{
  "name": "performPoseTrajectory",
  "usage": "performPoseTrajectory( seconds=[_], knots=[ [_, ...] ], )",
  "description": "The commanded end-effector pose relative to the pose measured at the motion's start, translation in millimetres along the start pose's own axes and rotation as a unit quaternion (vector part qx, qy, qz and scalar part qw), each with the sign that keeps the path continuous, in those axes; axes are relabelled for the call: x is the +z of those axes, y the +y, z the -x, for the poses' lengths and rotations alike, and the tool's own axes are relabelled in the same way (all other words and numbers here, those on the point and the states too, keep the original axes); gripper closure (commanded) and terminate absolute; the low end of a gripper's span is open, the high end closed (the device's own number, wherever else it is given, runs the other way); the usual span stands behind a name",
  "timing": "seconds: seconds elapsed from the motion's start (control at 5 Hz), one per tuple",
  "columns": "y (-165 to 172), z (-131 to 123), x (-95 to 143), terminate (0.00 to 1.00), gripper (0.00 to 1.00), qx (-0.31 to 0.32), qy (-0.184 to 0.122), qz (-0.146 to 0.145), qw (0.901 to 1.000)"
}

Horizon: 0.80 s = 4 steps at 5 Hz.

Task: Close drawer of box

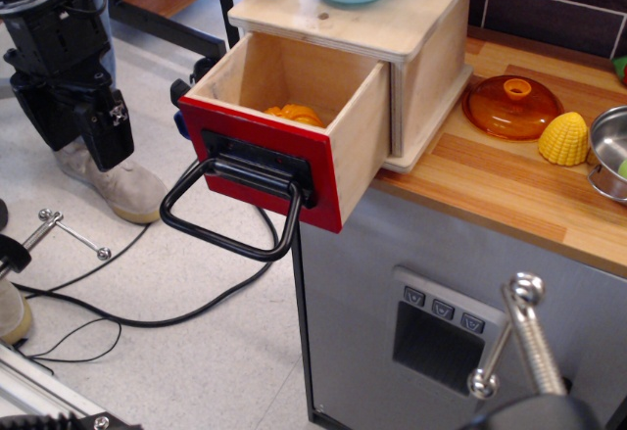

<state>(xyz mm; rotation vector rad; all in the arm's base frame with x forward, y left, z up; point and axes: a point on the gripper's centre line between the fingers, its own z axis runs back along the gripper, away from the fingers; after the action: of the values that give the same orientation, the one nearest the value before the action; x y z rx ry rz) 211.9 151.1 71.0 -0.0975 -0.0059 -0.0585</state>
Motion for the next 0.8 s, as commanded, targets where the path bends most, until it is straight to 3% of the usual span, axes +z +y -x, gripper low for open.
performPoseTrajectory(
  seconds=[0.0, 0.2, 0.6],
  knots=[
    [0.0, 0.0, 0.0, 0.0, 0.0, 0.0, 0.0, 0.0, 1.0],
    [-9.6, -0.4, 8.6, 0.0, 0.0, -0.004, -0.001, 0.019, 0.9998],
    [-62.4, 4.7, 17.7, 0.0, 0.0, -0.012, -0.007, 0.036, 0.9993]
  ],
)
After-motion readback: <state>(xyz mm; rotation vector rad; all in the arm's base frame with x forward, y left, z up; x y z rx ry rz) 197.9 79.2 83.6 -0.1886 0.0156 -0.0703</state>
